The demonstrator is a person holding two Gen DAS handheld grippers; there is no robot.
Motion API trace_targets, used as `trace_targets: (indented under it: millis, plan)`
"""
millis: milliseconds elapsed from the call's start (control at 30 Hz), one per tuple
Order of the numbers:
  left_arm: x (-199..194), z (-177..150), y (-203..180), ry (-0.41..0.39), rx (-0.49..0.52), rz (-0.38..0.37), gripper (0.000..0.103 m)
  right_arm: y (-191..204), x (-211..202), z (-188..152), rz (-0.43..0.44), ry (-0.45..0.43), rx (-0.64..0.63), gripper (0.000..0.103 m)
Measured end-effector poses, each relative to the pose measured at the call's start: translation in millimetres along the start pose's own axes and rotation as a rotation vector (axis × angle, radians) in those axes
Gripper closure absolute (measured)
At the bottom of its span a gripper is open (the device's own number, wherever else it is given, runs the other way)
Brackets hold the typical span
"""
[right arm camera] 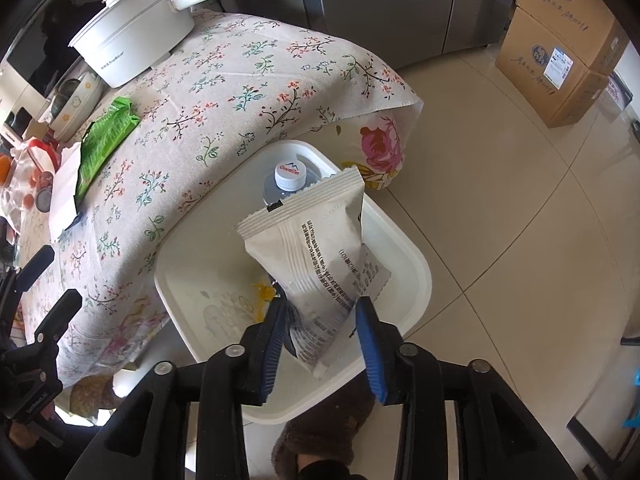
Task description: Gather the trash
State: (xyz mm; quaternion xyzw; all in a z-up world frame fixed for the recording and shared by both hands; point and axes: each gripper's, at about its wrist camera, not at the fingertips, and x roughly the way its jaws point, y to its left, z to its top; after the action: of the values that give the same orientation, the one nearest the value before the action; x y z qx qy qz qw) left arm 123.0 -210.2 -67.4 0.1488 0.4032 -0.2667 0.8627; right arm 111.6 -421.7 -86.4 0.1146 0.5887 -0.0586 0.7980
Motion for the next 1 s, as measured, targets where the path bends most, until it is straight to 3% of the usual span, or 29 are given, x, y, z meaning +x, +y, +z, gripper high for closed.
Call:
trace_targets:
  millis: [467, 1000]
  plan:
    - [-8, -7, 33, 0.009, -0.058, 0.067, 0.021, 26, -7, 11, -0.003, -0.030, -0.048, 0.037]
    - [-7, -26, 125, 0.084, -0.283, 0.154, 0.017, 83, -2, 36, -0.007, -0.064, -0.110, 0.025]
